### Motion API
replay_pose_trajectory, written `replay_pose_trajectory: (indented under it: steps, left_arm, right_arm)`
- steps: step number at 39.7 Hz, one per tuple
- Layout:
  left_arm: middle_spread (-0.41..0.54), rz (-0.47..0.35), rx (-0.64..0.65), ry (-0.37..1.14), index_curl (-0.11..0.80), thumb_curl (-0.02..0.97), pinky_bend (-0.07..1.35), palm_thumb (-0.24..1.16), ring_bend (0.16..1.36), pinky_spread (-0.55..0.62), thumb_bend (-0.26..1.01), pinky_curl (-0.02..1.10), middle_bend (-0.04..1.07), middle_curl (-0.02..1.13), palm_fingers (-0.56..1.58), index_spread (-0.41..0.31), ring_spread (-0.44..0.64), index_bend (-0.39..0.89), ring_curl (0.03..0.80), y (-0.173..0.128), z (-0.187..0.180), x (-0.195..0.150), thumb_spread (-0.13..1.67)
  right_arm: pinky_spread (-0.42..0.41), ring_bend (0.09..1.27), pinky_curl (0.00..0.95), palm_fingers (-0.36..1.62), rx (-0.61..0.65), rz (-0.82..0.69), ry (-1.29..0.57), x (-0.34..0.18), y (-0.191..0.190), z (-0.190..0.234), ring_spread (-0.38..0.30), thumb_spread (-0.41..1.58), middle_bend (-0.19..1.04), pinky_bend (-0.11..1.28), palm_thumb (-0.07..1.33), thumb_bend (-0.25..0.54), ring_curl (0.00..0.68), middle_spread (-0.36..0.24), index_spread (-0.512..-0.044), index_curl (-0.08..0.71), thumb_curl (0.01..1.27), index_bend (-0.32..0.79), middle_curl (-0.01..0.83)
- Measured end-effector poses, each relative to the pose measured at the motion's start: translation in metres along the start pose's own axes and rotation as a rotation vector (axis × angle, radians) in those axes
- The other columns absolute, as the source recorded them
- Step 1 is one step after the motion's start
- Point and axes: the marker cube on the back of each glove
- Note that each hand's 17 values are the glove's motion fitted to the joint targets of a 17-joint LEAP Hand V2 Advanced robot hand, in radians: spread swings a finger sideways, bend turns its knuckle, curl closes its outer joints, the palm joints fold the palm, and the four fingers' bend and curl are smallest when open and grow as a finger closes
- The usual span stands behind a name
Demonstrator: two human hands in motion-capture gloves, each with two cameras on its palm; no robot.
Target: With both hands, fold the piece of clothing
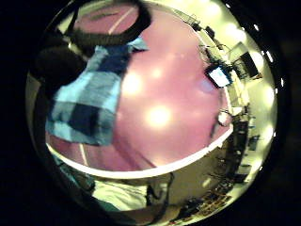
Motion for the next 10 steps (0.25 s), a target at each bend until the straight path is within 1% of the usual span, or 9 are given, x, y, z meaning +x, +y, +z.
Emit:
replay_pose_trajectory:
  steps: [1, 3, 4, 6, 7, 8, 10]
  left_arm:
    - [-0.122, 0.008, 0.009, 0.008, 0.404, 0.201, 0.15, 0.28, 0.62, 0.43, -0.01, 0.22, 0.17, 0.38, 0.63, -0.165, -0.08, 0.17, 0.373, -0.003, -0.001, 0.005, 1.36]
    - [-0.122, 0.022, 0.015, 0.03, 0.405, 0.202, 0.15, 0.27, 0.62, 0.43, -0.01, 0.22, 0.17, 0.38, 0.63, -0.165, -0.08, 0.17, 0.373, -0.006, -0.003, 0.014, 1.35]
    - [-0.122, 0.028, 0.011, 0.04, 0.405, 0.202, 0.15, 0.27, 0.62, 0.43, -0.01, 0.22, 0.17, 0.38, 0.63, -0.167, -0.08, 0.17, 0.373, -0.006, -0.005, 0.018, 1.35]
    - [-0.122, 0.038, -0.001, 0.054, 0.405, 0.203, 0.15, 0.27, 0.62, 0.43, -0.01, 0.22, 0.18, 0.38, 0.64, -0.168, -0.08, 0.17, 0.372, -0.007, -0.007, 0.025, 1.35]
    - [-0.122, 0.041, 0.0, 0.056, 0.405, 0.204, 0.15, 0.27, 0.62, 0.43, -0.01, 0.22, 0.18, 0.38, 0.64, -0.168, -0.08, 0.17, 0.372, -0.008, -0.006, 0.028, 1.35]
    - [-0.122, 0.044, 0.004, 0.056, 0.405, 0.204, 0.15, 0.27, 0.62, 0.43, -0.01, 0.22, 0.18, 0.38, 0.64, -0.168, -0.08, 0.17, 0.372, -0.011, -0.005, 0.031, 1.34]
    - [-0.122, 0.046, 0.014, 0.054, 0.406, 0.204, 0.15, 0.27, 0.62, 0.43, -0.01, 0.22, 0.17, 0.38, 0.63, -0.169, -0.08, 0.17, 0.372, -0.014, -0.003, 0.034, 1.34]
  right_arm:
    - [-0.072, 0.57, 0.386, 0.91, 0.039, -0.021, 0.042, 0.008, -0.007, 0.006, -0.128, 1.2, 0.2, 0.42, 0.81, -0.019, 0.413, -0.127, -0.299, 0.246, 0.38, 0.17, 0.432]
    - [0.002, 0.46, 0.389, 0.76, 0.038, -0.019, 0.133, 0.02, -0.009, 0.011, -0.096, 1.22, 0.17, 0.4, 0.79, -0.026, 0.395, -0.113, -0.309, 0.272, 0.37, 0.2, 0.426]
    - [0.025, 0.45, 0.393, 0.74, 0.023, -0.009, 0.175, 0.024, -0.006, 0.011, -0.085, 1.23, 0.17, 0.4, 0.78, -0.024, 0.401, -0.111, -0.311, 0.285, 0.37, 0.2, 0.425]
    - [0.073, 0.4, 0.381, 0.69, 0.004, 0.007, 0.242, 0.029, 0.0, 0.009, -0.066, 1.25, 0.17, 0.39, 0.77, -0.023, 0.382, -0.103, -0.317, 0.29, 0.37, 0.19, 0.416]
    - [0.105, 0.35, 0.379, 0.61, 0.003, 0.011, 0.267, 0.031, 0.003, 0.008, -0.047, 1.26, 0.15, 0.39, 0.75, -0.026, 0.363, -0.099, -0.318, 0.293, 0.36, 0.18, 0.408]
    - [0.122, 0.34, 0.38, 0.58, 0.007, 0.013, 0.287, 0.033, 0.005, 0.006, -0.036, 1.27, 0.15, 0.39, 0.75, -0.024, 0.364, -0.097, -0.319, 0.302, 0.36, 0.19, 0.407]
    - [0.151, 0.32, 0.374, 0.58, 0.017, 0.015, 0.311, 0.034, 0.008, 0.003, -0.022, 1.29, 0.16, 0.38, 0.74, -0.02, 0.351, -0.092, -0.323, 0.307, 0.35, 0.18, 0.4]
